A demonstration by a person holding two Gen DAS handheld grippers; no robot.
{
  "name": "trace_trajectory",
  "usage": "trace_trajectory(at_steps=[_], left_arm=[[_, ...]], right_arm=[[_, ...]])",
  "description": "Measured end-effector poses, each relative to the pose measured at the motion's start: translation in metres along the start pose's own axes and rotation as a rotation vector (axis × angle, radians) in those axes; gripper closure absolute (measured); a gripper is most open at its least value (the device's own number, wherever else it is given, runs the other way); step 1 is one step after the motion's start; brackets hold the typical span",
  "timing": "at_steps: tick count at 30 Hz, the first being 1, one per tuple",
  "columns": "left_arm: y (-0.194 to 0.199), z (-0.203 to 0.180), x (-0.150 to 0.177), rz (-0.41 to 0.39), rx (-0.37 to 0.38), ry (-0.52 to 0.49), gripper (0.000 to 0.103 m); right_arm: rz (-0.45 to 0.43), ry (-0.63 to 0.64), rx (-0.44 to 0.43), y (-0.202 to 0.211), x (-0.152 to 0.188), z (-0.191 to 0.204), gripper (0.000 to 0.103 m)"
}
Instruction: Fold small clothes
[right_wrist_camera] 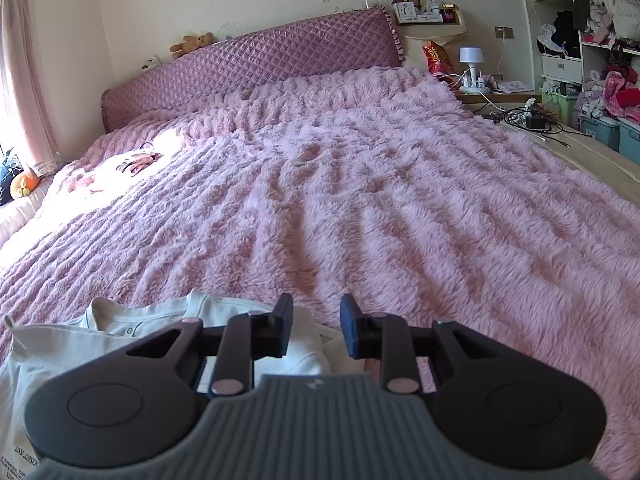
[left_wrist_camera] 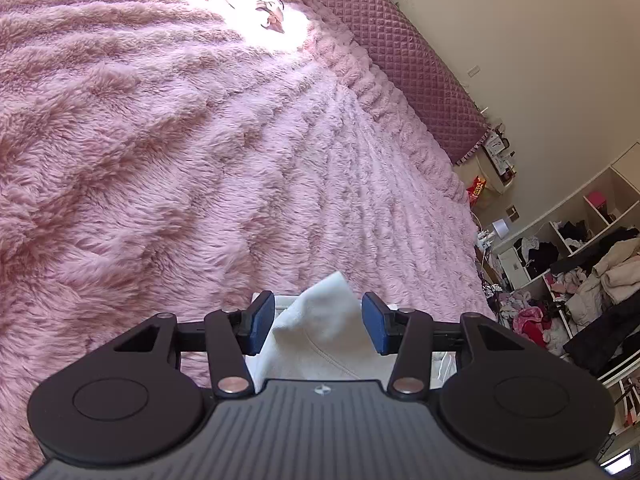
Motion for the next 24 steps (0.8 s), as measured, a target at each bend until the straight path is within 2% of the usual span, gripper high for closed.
trace_trajectory(at_steps=[3,5,10,14,15,16,17,18,20,24], left_arm=[[-0.005,-0.005,0.001,0.031,-0.035,-0.067,0.049],[-0.015,-0.01,0.007,0.057,-0.089,-0.169,0.049],[-0.045,-0.015,0.022,0.147,-0.178,-0.334,0.049],[-0.062,-0.014,0.025,0.152,-0.19,-0.369,0.049],[-0.064,-0.015,0.025,0.142,-0.187,-0.379,0.054],[-0.065,-0.016,0.026,0.121,-0.172,-0.396,0.063],[-0.066,-0.017,0.026,0.114,-0.149,-0.419,0.088],[-0.066,-0.02,0.027,0.108,-0.137,-0.439,0.092],[-0.06,-0.027,0.032,0.069,-0.122,-0.491,0.092],[-0.04,-0.03,0.032,-0.054,-0.089,-0.444,0.092]], right_arm=[[0.029,0.024,-0.043,-0.005,0.005,-0.001,0.075],[0.049,0.052,-0.061,-0.012,0.007,0.007,0.059],[0.088,0.097,-0.061,-0.039,0.012,0.024,0.058],[0.114,0.127,-0.049,-0.056,0.018,0.031,0.058],[0.115,0.134,-0.048,-0.058,0.02,0.032,0.058],[0.123,0.14,-0.048,-0.061,0.023,0.032,0.069],[0.121,0.146,-0.043,-0.063,0.025,0.032,0.1],[0.119,0.154,-0.033,-0.063,0.025,0.032,0.1],[0.085,0.159,-0.025,-0.058,0.026,0.03,0.101],[-0.009,0.128,-0.023,-0.042,0.017,0.025,0.102]])
Point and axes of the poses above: each gripper's, at about its wrist camera, not at the fingertips, and y roughly against the way its jaws point, z to its left, x to its underside, the point moved 2 cm from there along -y, roughly the way its jaws point, and after that the axes turned 8 degrees about x, right-handed, at the moved point
